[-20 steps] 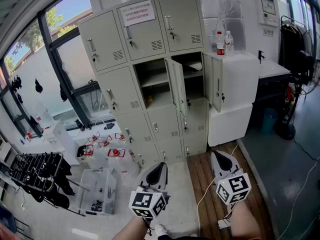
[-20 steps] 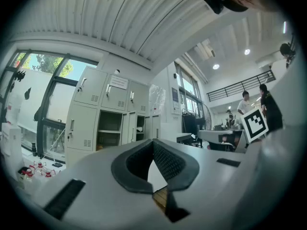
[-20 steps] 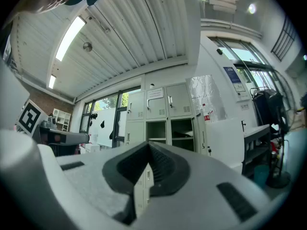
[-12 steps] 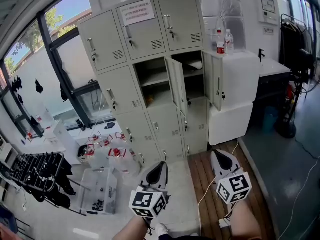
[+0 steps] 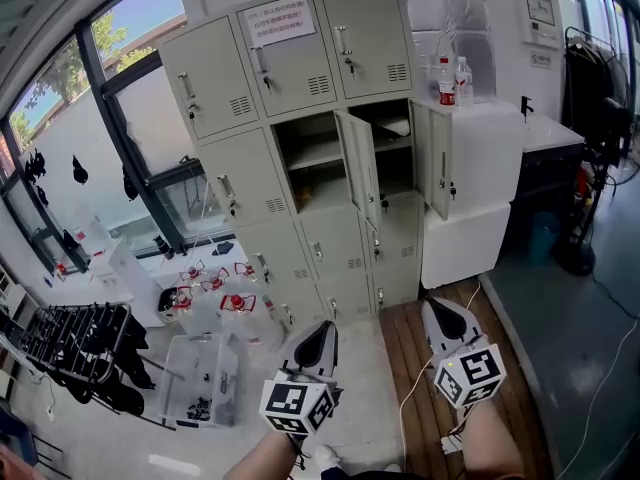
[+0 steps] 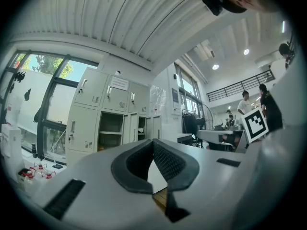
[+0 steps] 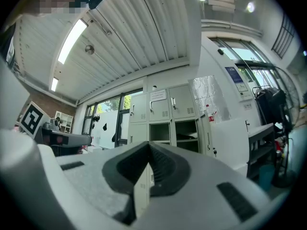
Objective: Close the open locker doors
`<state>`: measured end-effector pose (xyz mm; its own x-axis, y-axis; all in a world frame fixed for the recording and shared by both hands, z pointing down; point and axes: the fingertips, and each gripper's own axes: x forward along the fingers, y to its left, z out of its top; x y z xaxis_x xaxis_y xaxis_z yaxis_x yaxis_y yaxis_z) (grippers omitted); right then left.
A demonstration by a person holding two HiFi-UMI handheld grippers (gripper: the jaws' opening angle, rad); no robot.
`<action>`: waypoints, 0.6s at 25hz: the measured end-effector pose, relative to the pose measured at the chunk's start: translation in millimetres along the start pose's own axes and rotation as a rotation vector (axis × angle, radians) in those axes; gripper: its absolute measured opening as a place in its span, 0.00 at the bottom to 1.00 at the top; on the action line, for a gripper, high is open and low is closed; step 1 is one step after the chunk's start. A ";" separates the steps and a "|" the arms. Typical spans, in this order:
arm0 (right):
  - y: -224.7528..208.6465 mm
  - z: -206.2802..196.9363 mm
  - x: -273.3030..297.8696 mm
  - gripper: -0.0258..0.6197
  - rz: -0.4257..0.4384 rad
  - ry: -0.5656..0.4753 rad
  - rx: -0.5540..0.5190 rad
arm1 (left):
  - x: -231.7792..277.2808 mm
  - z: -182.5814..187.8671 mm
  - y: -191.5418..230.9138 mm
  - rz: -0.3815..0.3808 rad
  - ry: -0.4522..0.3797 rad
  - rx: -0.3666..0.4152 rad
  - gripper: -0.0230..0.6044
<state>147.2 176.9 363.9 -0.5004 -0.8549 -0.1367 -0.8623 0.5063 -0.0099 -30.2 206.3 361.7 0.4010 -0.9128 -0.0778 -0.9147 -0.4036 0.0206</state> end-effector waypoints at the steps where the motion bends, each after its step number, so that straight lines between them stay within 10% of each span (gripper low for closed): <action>1: 1.9 -0.3 2.0 0.04 0.003 0.000 0.005 | -0.5 0.3 2.4 0.000 0.002 0.001 0.04; 9: 21.6 -8.8 26.0 0.07 0.019 0.019 0.010 | -2.4 -1.7 34.4 -0.001 0.009 -0.009 0.06; 15: 37.1 -13.1 49.5 0.19 0.025 0.033 -0.003 | 4.5 -7.4 58.1 -0.032 0.022 -0.015 0.26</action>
<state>89.4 151.9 369.7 -0.5243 -0.8451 -0.1043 -0.8495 0.5276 -0.0043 -81.1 178.3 369.9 0.4310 -0.9006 -0.0571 -0.9007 -0.4331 0.0331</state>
